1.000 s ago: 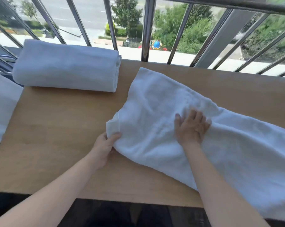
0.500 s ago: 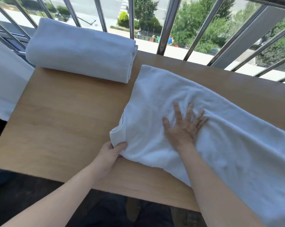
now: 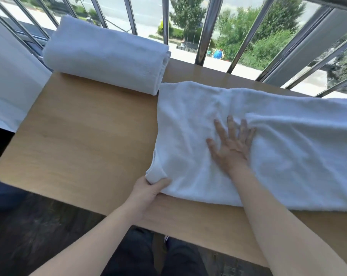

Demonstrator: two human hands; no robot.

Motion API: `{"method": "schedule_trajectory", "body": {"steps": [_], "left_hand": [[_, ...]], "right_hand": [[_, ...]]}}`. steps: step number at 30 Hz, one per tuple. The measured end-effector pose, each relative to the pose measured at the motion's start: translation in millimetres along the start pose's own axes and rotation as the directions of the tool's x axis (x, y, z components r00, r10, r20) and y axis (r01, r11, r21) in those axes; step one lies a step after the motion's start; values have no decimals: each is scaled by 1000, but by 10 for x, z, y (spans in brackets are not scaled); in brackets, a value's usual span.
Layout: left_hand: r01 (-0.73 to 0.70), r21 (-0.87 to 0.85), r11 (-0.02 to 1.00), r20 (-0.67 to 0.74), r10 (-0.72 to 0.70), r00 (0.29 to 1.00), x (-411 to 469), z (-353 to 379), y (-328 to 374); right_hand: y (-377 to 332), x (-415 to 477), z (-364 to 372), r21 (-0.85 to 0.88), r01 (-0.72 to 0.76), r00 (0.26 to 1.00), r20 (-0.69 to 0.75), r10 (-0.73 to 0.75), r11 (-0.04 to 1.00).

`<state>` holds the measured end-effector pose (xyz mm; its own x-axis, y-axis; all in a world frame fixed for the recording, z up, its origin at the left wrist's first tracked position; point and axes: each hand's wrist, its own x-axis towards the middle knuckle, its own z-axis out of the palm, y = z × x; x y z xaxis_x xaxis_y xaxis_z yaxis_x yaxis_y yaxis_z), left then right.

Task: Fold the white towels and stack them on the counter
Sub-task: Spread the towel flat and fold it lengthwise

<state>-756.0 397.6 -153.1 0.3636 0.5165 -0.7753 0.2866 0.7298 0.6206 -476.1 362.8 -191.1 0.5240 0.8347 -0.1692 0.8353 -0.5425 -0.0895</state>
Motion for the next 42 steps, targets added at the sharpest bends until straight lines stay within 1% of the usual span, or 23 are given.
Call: {"method": "schedule_trajectory", "body": {"steps": [4, 7, 9, 12, 14, 18, 20, 22, 23, 24, 26, 28, 29, 31, 33, 35, 38, 40, 42], "left_hand": [[-30, 25, 999, 7, 30, 1000, -1, -56, 160], [-66, -19, 998, 18, 66, 998, 1, -48, 222], [-20, -89, 996, 102, 29, 994, -3, -143, 214], [73, -150, 986, 325, -21, 945, 28, -389, 222], [125, -143, 982, 397, -58, 916, 114, -464, 331], [203, -28, 979, 407, -174, 897, 453, -280, 741], [214, 6, 977, 421, -197, 885, 608, -120, 963], [171, 77, 982, 415, -188, 890, 701, 21, 1147], [128, 66, 990, 415, -144, 898, 743, 72, 1201], [77, 20, 997, 393, -78, 916, 795, 98, 1220], [-44, -82, 996, 302, 67, 951, 867, 89, 1228], [-164, -116, 980, 232, 187, 955, 909, 33, 1217], [-210, -111, 971, 216, 230, 949, 942, 1, 1212], [-235, -116, 965, 206, 255, 945, 1014, -37, 1278], [-194, -128, 973, 225, 219, 949, 1132, -34, 1414], [-184, -88, 979, 252, 200, 947, 1240, 5, 1586], [-237, -10, 972, 261, 231, 937, 1381, 103, 1756], [-339, 32, 940, 192, 327, 925, 1473, 139, 1797], [-468, 117, 876, 121, 455, 882, 1537, 152, 1798]], "right_hand": [[-56, -430, 95, 44, -160, 987, 25, 159, 986], [-73, -574, 111, 63, -222, 975, 32, 220, 973], [-91, -565, 96, 52, -238, 971, 49, 235, 970], [-183, -532, 75, 85, -268, 962, 70, 262, 960], [-311, -559, 69, 146, -236, 972, 56, 230, 961], [-600, -622, 95, 146, -80, 997, 18, 78, 986], [-693, -603, 96, 144, -50, 999, 13, 49, 988], [-731, -520, 64, 161, -51, 999, 0, 51, 986], [-731, -465, 37, 171, -51, 998, -17, 54, 984], [-722, -413, 9, 177, -50, 998, -28, 55, 983], [-702, -325, -33, 185, -36, 999, -25, 42, 982], [-705, -269, -54, 192, -41, 999, -19, 46, 981], [-728, -230, -68, 193, -58, 997, -43, 68, 980], [-806, -92, -122, 211, -112, 981, -130, 142, 971], [-908, 62, -154, 244, -135, 971, -159, 177, 960], [-986, 125, -111, 245, -118, 978, -138, 155, 962], [-1001, 128, 14, 144, -92, 989, -98, 107, 985], [-970, 159, 53, 118, -110, 989, -86, 120, 987], [-934, 175, 65, 107, -134, 987, -71, 142, 985]]}}
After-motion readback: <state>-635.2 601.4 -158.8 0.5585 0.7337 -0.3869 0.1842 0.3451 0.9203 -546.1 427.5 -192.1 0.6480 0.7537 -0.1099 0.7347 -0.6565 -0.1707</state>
